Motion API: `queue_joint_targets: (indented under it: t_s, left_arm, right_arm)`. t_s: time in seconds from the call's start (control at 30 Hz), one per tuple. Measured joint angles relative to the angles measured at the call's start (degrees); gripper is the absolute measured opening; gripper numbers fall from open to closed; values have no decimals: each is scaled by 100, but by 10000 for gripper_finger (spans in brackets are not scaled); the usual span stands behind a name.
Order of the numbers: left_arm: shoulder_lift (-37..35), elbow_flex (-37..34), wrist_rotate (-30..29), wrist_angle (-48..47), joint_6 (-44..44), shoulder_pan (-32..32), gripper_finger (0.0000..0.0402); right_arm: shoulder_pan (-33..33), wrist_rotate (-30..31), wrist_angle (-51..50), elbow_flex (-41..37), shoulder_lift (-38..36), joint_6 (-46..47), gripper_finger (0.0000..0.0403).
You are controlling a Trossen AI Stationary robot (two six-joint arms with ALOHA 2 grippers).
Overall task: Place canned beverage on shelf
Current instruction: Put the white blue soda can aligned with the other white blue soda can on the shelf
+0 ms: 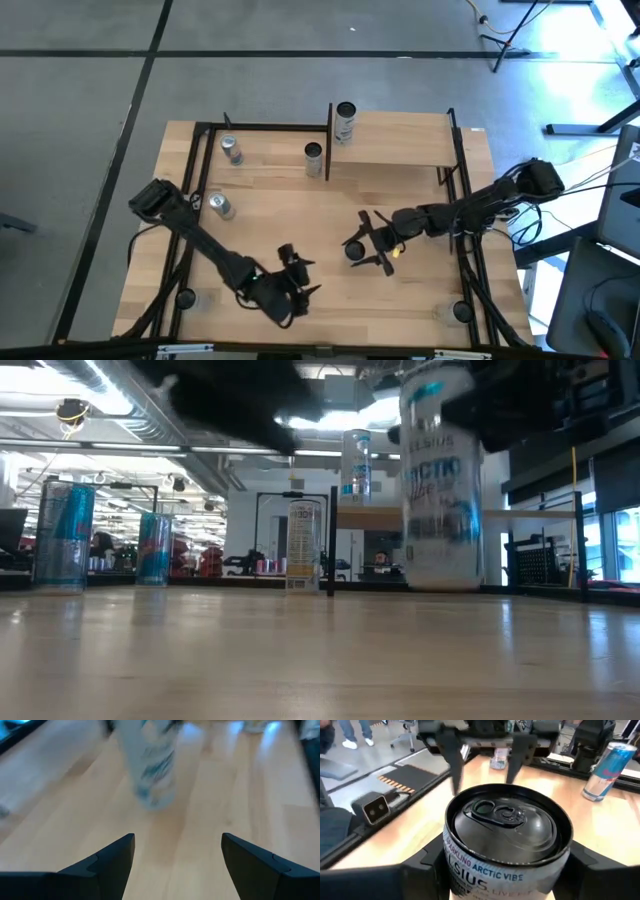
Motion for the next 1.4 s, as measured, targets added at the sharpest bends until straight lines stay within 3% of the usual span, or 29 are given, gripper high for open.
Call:
queue_joint_targets:
  t_s: [0.17,0.4,0.67,0.77,1.1,1.23,1.4]
  left_arm:
    - [110,3,773,703,965,327,284]
    - [122,-138,878,898,1438,418,284]
    - [122,-178,1148,1011,1469,445,284]
    - [120,-178,1182,1032,1498,439,284]
    - [120,-178,1445,1026,1503,419,284]
    - [120,-178,1443,1018,1645,421,284]
    - [118,-178,1448,1009,1828,461,284]
  right_arm:
    - [-67,-118,85,-4,299,-158,219]
    - [-139,-229,450,7,618,-260,221]
    - [-125,-16,362,91,470,-82,374]
    - [-126,158,-235,272,236,27,387]
    - [-119,636,-4045,1656,-532,1093,347]
    - [-119,602,-4872,2140,-531,1495,346]
    - [-119,560,-5099,2406,-531,1540,346]
